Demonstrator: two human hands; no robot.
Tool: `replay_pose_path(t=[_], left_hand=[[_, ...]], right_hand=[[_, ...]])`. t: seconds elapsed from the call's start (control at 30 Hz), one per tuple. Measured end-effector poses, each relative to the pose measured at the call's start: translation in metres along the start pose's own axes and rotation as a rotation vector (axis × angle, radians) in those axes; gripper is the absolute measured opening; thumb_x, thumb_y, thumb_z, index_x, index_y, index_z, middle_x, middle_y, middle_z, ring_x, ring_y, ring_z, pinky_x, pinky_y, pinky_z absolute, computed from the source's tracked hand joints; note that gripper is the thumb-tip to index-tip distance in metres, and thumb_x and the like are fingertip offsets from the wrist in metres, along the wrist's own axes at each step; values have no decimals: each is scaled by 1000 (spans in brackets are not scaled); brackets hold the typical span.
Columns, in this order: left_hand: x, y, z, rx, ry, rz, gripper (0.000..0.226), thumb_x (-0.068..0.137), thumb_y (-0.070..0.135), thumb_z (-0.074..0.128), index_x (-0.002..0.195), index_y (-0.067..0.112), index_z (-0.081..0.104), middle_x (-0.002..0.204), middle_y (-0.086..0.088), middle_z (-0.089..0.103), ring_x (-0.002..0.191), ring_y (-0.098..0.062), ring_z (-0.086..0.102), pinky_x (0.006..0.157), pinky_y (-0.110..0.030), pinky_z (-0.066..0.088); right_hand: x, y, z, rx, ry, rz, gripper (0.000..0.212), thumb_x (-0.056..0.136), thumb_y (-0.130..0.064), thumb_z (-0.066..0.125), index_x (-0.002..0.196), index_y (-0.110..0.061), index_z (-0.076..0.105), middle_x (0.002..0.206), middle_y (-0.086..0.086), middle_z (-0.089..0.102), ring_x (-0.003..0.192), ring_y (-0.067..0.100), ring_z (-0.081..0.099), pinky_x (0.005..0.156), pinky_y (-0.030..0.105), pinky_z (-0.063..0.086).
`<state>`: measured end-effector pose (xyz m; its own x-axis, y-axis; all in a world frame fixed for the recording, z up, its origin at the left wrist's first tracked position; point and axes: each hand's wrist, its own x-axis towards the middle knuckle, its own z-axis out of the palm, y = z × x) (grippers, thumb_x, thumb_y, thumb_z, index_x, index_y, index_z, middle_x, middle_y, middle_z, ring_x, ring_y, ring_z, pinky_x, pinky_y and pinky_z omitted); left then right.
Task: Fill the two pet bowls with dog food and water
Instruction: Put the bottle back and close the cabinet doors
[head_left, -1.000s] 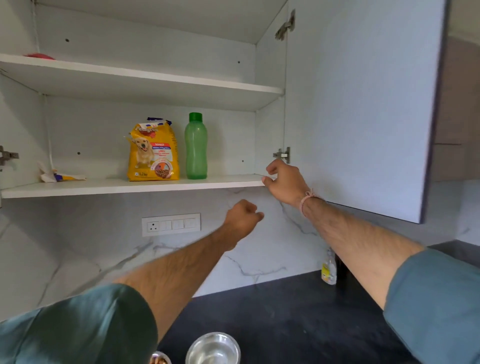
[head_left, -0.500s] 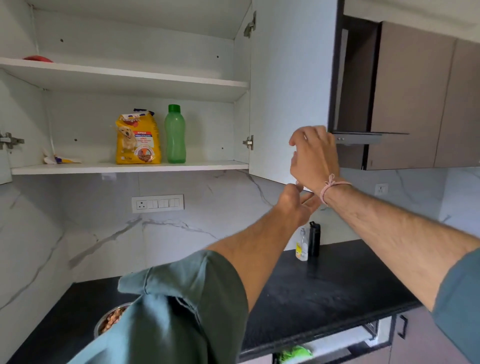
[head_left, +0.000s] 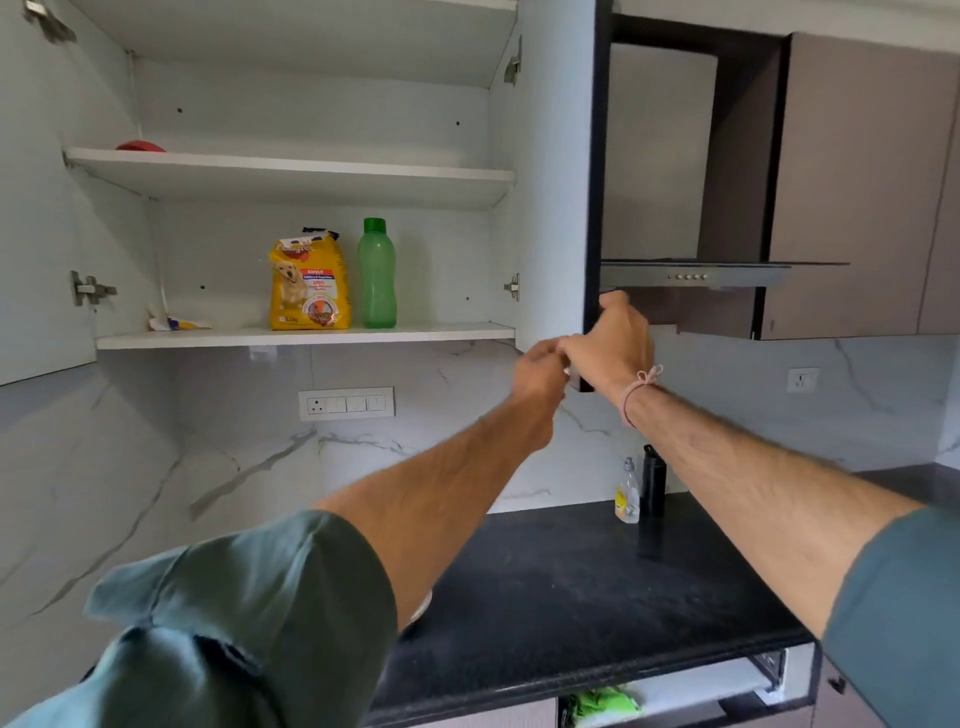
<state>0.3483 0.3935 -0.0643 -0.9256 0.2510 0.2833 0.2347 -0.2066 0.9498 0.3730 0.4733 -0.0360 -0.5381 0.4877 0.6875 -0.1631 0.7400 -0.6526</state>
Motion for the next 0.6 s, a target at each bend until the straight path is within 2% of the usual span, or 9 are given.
replay_pose_path(t=[0.03,0.1,0.13,0.23,0.33,0.4,0.47,0.53,0.6], left_hand=[[0,5,-8,-10,25,35,27,109,22,42,125,20,63,113,0,66,111,-19,61,94,-32,51],[3,11,-25,-21,72,92,22,109,32,47,120,21,63,108,4,69,103,-13,65,83,-26,54],[6,13,-35,-8,96,115,25,108,34,50,122,18,63,110,3,71,102,-14,67,80,-26,57],[16,16,-67,160,211,162,38,103,30,61,140,20,57,129,0,70,112,-20,68,86,-36,63],[24,19,-102,364,344,221,23,101,22,62,123,17,64,112,1,71,99,-17,67,67,-19,55],[31,20,-127,429,412,236,9,101,21,61,110,19,63,104,1,67,96,-20,64,73,-22,52],[36,21,-145,451,470,233,8,102,20,61,110,19,64,105,-1,66,100,-23,64,79,-25,48],[46,22,-165,457,521,222,22,103,19,60,124,14,65,109,-2,66,109,-26,65,83,-26,48],[56,24,-185,437,549,193,37,105,18,58,141,12,57,126,-5,66,123,-27,62,97,-33,52]], right_hand=[[-2,-3,6,28,-25,-40,54,77,-13,75,127,-9,57,116,8,68,103,29,65,83,40,57],[-6,-10,20,98,-109,-110,49,78,-8,71,126,-10,59,114,10,68,104,29,65,85,42,57],[-7,-12,28,120,-166,-143,52,80,-5,70,130,-10,58,120,11,67,109,29,64,89,42,57],[-10,-17,53,103,-349,-250,68,86,2,63,150,-13,46,146,13,56,134,31,53,109,41,48],[-14,-29,75,40,-520,-310,85,88,8,57,162,-21,28,166,9,31,150,29,34,118,34,36],[-13,-40,95,0,-580,-356,88,87,10,55,163,-21,22,170,10,20,153,30,27,117,31,33],[-10,-50,109,-55,-590,-421,89,85,10,56,163,-16,22,169,12,21,154,30,25,119,31,29],[-1,-58,133,-93,-606,-488,89,83,10,58,162,-12,23,166,14,27,154,31,23,124,34,26],[9,-64,161,-140,-636,-511,92,83,9,59,163,-15,21,167,15,21,156,33,17,125,36,25]])
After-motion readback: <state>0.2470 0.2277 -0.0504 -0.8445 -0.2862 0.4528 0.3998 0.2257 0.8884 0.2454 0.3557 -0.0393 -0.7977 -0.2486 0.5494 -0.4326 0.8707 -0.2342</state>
